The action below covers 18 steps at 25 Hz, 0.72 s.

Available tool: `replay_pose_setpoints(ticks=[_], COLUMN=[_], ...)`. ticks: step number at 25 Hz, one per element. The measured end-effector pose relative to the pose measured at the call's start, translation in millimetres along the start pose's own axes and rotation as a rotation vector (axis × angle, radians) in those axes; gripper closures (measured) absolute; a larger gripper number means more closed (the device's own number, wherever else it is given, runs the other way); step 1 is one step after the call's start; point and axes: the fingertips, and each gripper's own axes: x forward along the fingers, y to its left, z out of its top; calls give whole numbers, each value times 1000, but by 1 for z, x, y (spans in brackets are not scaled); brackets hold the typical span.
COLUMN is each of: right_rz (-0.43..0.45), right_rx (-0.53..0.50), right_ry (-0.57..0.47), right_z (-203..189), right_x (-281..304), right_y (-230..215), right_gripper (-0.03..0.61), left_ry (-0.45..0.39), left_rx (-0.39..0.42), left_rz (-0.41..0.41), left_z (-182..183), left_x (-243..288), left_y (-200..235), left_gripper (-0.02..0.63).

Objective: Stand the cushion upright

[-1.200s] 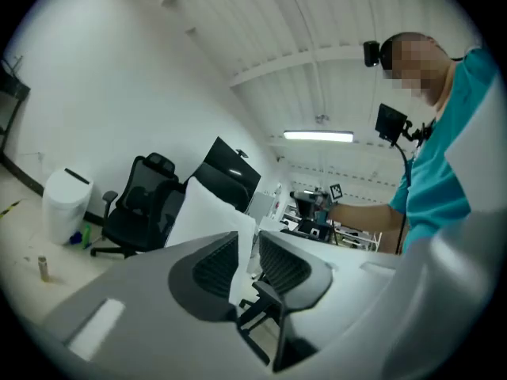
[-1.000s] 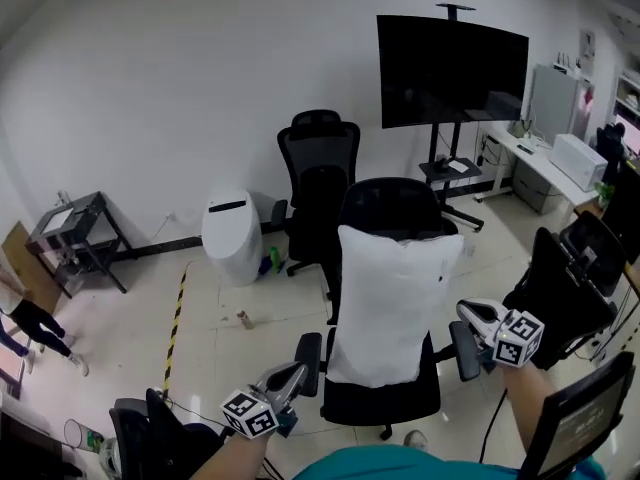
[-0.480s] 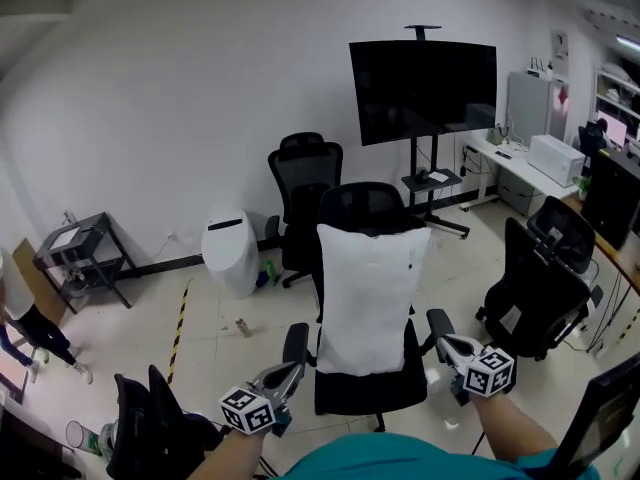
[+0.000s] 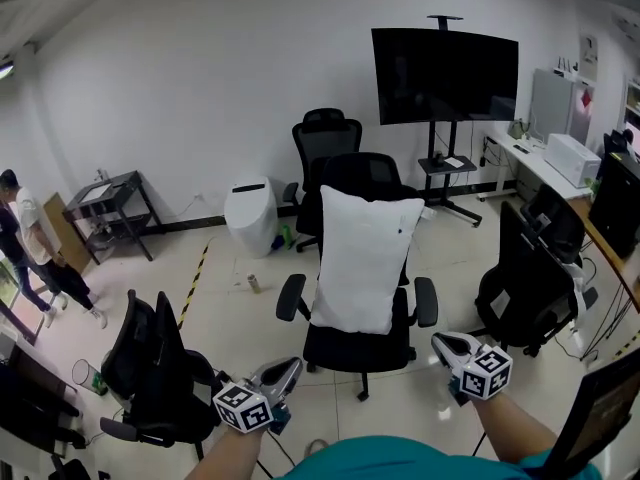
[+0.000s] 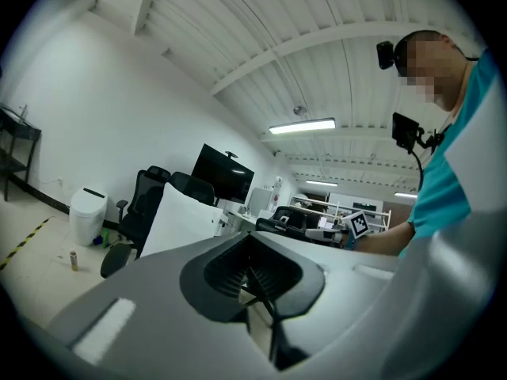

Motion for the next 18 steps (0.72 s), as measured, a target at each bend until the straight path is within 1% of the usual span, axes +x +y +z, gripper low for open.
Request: replay_pose_setpoints(ticks=[3, 6, 8, 11, 15, 18], right_rz=[39, 52, 61, 74, 46, 38], right_rx=[0, 3, 10, 15, 28, 42], right_ry=[-7, -15, -29, -40, -28, -22], right_z=[-4, -10, -13, -22, -44, -56], right_x=[-19, -35, -47, -63, -82, -95], right_y=[29, 59, 83, 130, 195, 238], right_gripper=[577, 577, 577, 577, 577, 577], left_ry=[-14, -27, -29, -34, -3, 26], left_rx=[1, -7, -5, -7, -30, -44], left_rz=[20, 28, 26, 10, -24, -38], left_z=[-3, -9, -13, -20, -44, -61], left_x=[-27, -60, -84, -128, -197, -238], left_y=[-24, -39, -48, -60, -72, -78], left_gripper=[603, 603, 603, 603, 603, 601])
